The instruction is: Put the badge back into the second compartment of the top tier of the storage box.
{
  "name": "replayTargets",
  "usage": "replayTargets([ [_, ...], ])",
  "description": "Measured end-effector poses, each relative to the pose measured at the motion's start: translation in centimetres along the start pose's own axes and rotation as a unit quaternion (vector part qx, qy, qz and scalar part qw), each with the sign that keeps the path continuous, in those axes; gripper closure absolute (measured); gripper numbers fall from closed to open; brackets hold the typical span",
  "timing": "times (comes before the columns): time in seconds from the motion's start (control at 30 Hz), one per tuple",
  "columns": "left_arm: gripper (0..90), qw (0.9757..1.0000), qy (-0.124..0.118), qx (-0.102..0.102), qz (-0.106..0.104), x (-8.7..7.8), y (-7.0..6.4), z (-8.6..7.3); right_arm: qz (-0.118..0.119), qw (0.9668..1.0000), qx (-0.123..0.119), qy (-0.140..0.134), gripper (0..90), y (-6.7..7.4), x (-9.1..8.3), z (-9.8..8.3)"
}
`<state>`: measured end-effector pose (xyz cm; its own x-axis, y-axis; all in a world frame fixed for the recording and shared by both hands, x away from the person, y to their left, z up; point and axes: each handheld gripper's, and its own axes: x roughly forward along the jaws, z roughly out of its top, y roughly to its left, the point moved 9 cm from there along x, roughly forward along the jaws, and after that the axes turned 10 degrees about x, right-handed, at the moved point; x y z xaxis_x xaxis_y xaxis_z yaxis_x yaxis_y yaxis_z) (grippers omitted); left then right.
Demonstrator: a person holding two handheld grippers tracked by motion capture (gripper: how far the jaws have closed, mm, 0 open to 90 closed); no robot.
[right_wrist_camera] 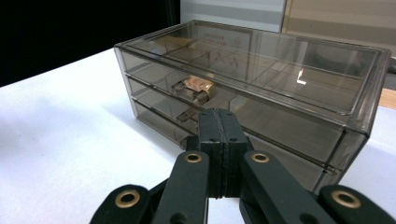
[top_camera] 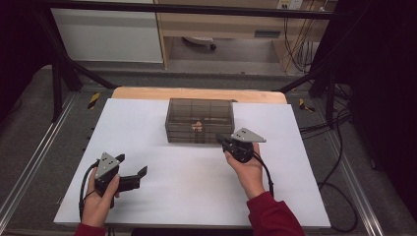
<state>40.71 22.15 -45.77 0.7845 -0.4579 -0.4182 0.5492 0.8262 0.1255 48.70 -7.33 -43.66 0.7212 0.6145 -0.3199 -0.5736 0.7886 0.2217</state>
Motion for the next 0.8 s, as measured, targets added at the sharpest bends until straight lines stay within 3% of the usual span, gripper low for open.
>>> replayTargets([
  [0.3, 6.1, 0.9999, -0.008, -0.011, 0.0, -0.3, 0.7, 0.1, 0.004, 1.0, -0.004, 0.004, 90.0, 0.6, -0.1, -0.1],
  [0.8, 4.8, 0.9999, -0.007, -0.012, 0.001, -0.3, 0.7, 0.1, 0.01, 0.9999, -0.004, 0.0, 90.0, 1.1, -0.4, 0.2],
])
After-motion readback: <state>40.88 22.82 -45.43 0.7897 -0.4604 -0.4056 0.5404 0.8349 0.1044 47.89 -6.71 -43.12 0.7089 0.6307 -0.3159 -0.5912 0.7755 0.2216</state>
